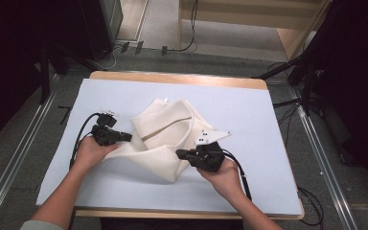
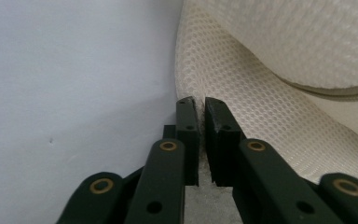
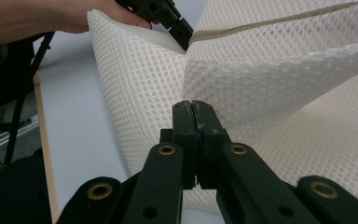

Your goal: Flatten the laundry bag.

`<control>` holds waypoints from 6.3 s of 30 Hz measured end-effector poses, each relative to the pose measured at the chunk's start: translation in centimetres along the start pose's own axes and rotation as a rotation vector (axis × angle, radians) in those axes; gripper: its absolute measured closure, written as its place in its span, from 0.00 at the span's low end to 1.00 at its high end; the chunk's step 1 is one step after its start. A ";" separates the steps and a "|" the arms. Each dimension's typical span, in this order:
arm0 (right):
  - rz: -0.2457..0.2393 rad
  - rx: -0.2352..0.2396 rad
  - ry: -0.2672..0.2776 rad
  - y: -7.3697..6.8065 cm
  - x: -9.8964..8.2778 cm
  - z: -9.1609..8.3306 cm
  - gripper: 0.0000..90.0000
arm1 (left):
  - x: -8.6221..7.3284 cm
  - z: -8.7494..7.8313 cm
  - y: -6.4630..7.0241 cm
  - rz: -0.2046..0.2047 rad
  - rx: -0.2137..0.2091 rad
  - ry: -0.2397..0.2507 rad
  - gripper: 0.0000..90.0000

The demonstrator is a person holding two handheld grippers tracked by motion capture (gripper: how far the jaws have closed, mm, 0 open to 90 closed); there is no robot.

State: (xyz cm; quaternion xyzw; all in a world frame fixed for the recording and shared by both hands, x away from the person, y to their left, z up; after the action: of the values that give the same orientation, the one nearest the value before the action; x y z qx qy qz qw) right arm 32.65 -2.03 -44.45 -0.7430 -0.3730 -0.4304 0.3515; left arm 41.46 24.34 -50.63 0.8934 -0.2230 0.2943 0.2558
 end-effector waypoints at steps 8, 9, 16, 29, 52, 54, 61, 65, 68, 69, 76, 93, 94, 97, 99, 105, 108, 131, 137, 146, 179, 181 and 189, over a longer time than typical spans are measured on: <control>0.001 -0.025 0.007 0.5 0.4 -0.8 1.00 | 2.3 -2.4 -0.8 -0.071 0.026 0.175 1.00; -0.008 -0.028 0.008 0.4 0.5 -1.0 1.00 | 2.5 -2.7 -1.1 -0.082 0.034 0.193 1.00; -0.034 -0.015 0.024 -2.0 0.9 -0.9 1.00 | 3.2 -6.1 -3.6 -0.141 0.148 0.344 1.00; 0.017 -0.008 -0.009 -2.6 -1.6 -1.0 0.93 | 1.8 -6.3 -4.7 -0.186 0.082 0.320 1.00; 0.060 -0.209 -0.001 11.4 0.7 1.7 0.63 | 1.4 -5.9 -3.6 -0.151 0.054 0.292 1.00; 0.075 -0.219 -0.018 12.5 0.5 2.1 0.59 | 1.4 -5.9 -3.6 -0.152 0.053 0.289 1.00; 0.153 -0.255 -0.033 16.0 -0.3 3.2 0.43 | 1.3 -5.6 -3.7 -0.150 0.059 0.275 1.00; 0.177 -0.237 -0.042 16.7 -0.4 4.4 0.41 | 1.2 -5.3 -3.9 -0.149 0.064 0.263 1.00; 0.203 -0.226 -0.049 16.9 -0.9 5.3 0.48 | 1.0 -5.0 -4.1 -0.151 0.072 0.251 1.00; 0.215 -0.215 -0.048 16.9 -1.0 5.5 0.50 | 1.0 -5.0 -4.2 -0.150 0.072 0.247 1.00; 0.190 -0.197 -0.078 16.1 -0.9 5.3 0.94 | 0.8 -5.0 -4.5 -0.153 0.089 0.231 1.00; 0.097 -0.310 -0.015 12.1 -1.6 -6.9 0.96 | -2.3 -7.7 -3.0 -0.184 0.058 0.178 1.00; 0.101 -0.309 -0.016 11.8 -2.1 -7.4 0.96 | -2.5 -7.7 -2.7 -0.187 0.042 0.165 1.00; 0.104 -0.300 -0.026 11.0 -3.3 -8.3 0.96 | -2.4 -7.9 -2.2 -0.164 0.033 0.183 0.92; 0.102 -0.300 -0.039 10.6 -3.8 -8.6 0.96 | -1.6 -8.3 -2.1 -0.154 0.032 0.220 0.83; 0.117 -0.305 -0.066 10.4 -5.2 -8.8 0.95 | 1.1 -7.6 -2.6 -0.100 0.068 0.242 0.71; 0.114 -0.308 -0.069 10.3 -5.3 -8.8 0.95 | 2.5 -6.1 -3.1 -0.092 0.055 0.233 0.68; 0.164 -0.303 -0.070 10.4 -6.6 -8.4 0.93 | 3.3 0.8 -4.8 -0.044 0.071 0.144 0.78; 0.160 -0.307 -0.066 10.7 -6.5 -8.0 0.93 | 3.2 0.9 -4.5 -0.055 0.050 0.110 1.00; 0.139 -0.320 -0.027 10.6 -5.6 -8.8 0.94 | 4.8 -3.8 -5.8 -0.147 0.130 0.308 1.00; 0.121 -0.273 0.017 13.0 -3.1 -5.9 0.60 | 1.6 -6.6 -6.4 -0.184 0.105 0.308 1.00; 0.113 -0.271 -0.007 13.7 -2.9 -4.7 0.60 | 1.6 -6.6 -6.4 -0.183 0.106 0.300 1.00; 0.113 -0.254 -0.058 15.7 -2.5 -1.2 0.59 | 1.3 -6.9 -5.8 -0.151 0.118 0.285 1.00</control>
State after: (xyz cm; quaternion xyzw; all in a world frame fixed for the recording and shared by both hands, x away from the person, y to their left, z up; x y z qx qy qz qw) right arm 44.77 -11.13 -49.35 -0.8135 -0.2829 -0.4321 0.2674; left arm 42.79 32.57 -46.85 0.8702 -0.0989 0.4107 0.2535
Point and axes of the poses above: each handheld gripper's, and its own axes: z roughly forward along the jaws, x roughly out of its top, y roughly to its right, the point moved 7 cm from there along z, roughly forward along the jaws, and after that the axes turned 10 degrees about y, right-handed, at the moved point
